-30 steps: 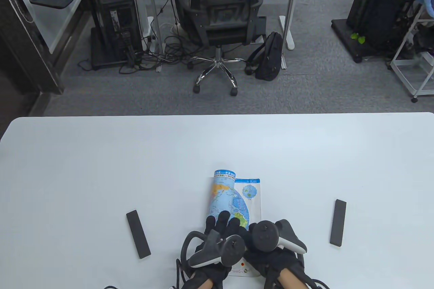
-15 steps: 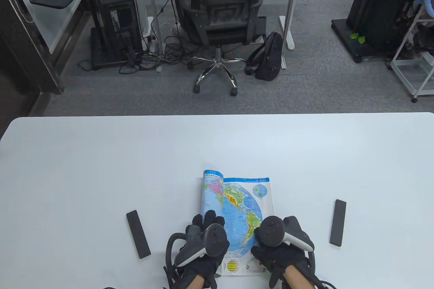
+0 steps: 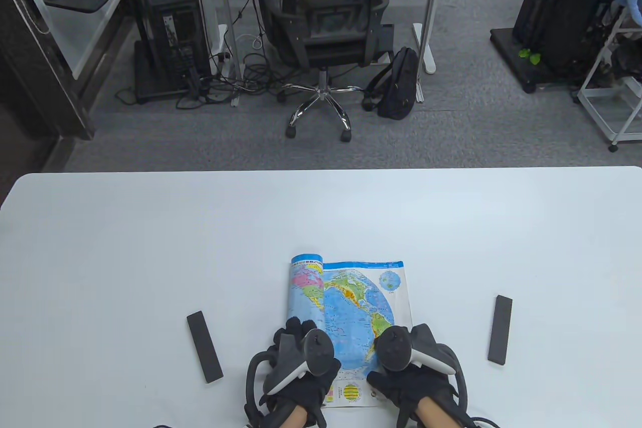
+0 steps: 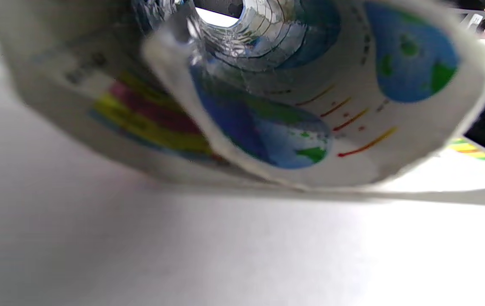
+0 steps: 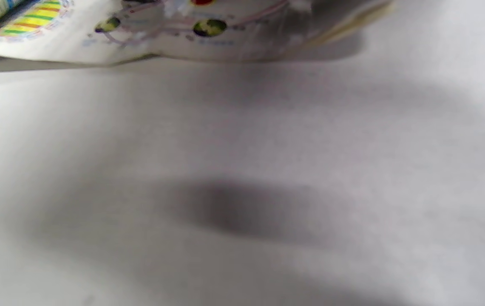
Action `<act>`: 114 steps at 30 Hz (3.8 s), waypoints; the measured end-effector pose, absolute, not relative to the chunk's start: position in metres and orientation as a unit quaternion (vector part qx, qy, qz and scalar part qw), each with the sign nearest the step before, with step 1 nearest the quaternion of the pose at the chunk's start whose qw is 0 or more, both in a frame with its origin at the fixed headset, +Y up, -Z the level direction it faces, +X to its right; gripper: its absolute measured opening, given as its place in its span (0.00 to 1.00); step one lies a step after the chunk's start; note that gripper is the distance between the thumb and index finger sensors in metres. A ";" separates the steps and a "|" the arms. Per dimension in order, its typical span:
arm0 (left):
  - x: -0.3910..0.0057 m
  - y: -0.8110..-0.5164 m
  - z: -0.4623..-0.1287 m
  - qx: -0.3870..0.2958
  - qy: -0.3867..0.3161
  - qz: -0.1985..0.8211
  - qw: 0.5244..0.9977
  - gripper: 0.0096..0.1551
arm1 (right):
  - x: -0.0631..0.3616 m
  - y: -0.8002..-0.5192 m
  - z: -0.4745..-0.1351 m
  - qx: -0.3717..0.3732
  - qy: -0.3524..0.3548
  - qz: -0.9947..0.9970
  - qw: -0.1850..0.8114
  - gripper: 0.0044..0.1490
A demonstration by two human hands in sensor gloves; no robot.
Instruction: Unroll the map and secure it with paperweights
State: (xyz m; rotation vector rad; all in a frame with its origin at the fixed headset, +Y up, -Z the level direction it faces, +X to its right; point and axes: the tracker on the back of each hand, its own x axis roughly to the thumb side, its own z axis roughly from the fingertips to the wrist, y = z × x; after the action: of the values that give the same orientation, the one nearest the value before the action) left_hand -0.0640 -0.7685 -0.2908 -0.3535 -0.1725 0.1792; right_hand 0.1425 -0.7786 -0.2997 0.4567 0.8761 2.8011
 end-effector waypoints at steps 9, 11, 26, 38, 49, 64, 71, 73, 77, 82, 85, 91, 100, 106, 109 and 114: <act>-0.050 -0.753 -0.284 -0.123 -0.164 0.002 0.979 0.47 | 0.143 -0.777 -0.301 0.148 0.295 0.940 0.086 0.44; -0.043 -0.749 -0.282 -0.096 -0.244 -0.029 0.965 0.43 | 0.144 -0.776 -0.302 0.147 0.296 0.939 0.094 0.43; -0.084 -0.739 -0.289 -0.110 -0.133 0.004 0.985 0.37 | 0.186 -0.765 -0.314 0.068 0.301 0.940 0.147 0.38; -0.086 -0.769 -0.295 -0.167 -0.070 0.012 0.983 0.46 | 0.183 -0.779 -0.313 0.056 0.318 0.942 0.093 0.41; -0.062 -0.768 -0.291 -0.125 -0.098 -0.144 0.977 0.44 | 0.186 -0.778 -0.314 0.056 0.309 0.943 0.114 0.42; -0.082 -0.743 -0.292 -0.123 -0.127 -0.157 0.972 0.33 | 0.211 -0.775 -0.321 0.030 0.300 0.936 0.181 0.39; -0.116 -0.764 -0.301 -0.225 -0.040 -0.075 0.971 0.40 | 0.220 -0.775 -0.322 0.018 0.298 0.936 0.186 0.38; -0.118 -0.771 -0.304 -0.246 -0.036 -0.056 0.967 0.40 | 0.218 -0.776 -0.321 0.018 0.298 0.938 0.174 0.39; -0.118 -0.774 -0.305 -0.241 -0.038 -0.036 0.969 0.42 | 0.216 -0.777 -0.320 0.020 0.299 0.941 0.154 0.41; -0.117 -0.776 -0.306 -0.228 -0.040 -0.035 0.972 0.44 | 0.215 -0.777 -0.320 0.018 0.297 0.943 0.148 0.44; -0.117 -0.776 -0.306 -0.231 -0.039 -0.033 0.972 0.44 | 0.215 -0.777 -0.321 0.017 0.295 0.944 0.149 0.44; -0.118 -0.779 -0.308 -0.233 -0.040 -0.016 0.971 0.47 | 0.216 -0.780 -0.320 0.011 0.311 0.937 0.155 0.43; -0.118 -0.776 -0.310 -0.225 -0.028 -0.037 0.973 0.50 | 0.215 -0.778 -0.320 0.014 0.297 0.944 0.141 0.44; -0.114 -0.774 -0.313 -0.218 -0.028 -0.062 0.974 0.49 | 0.215 -0.778 -0.321 0.010 0.290 0.947 0.140 0.50; -0.112 -0.772 -0.317 -0.214 -0.022 -0.072 0.974 0.50 | 0.216 -0.778 -0.321 0.010 0.287 0.947 0.141 0.50; -0.096 -0.766 -0.328 -0.226 -0.007 -0.135 0.965 0.50 | 0.217 -0.778 -0.320 0.009 0.284 0.948 0.145 0.51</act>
State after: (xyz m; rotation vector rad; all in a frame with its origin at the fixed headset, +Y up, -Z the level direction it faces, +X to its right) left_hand -0.0959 -0.7661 -0.3285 -0.4572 -0.0138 -0.2734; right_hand 0.2166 -0.7781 -0.3204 0.0245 0.8178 2.7314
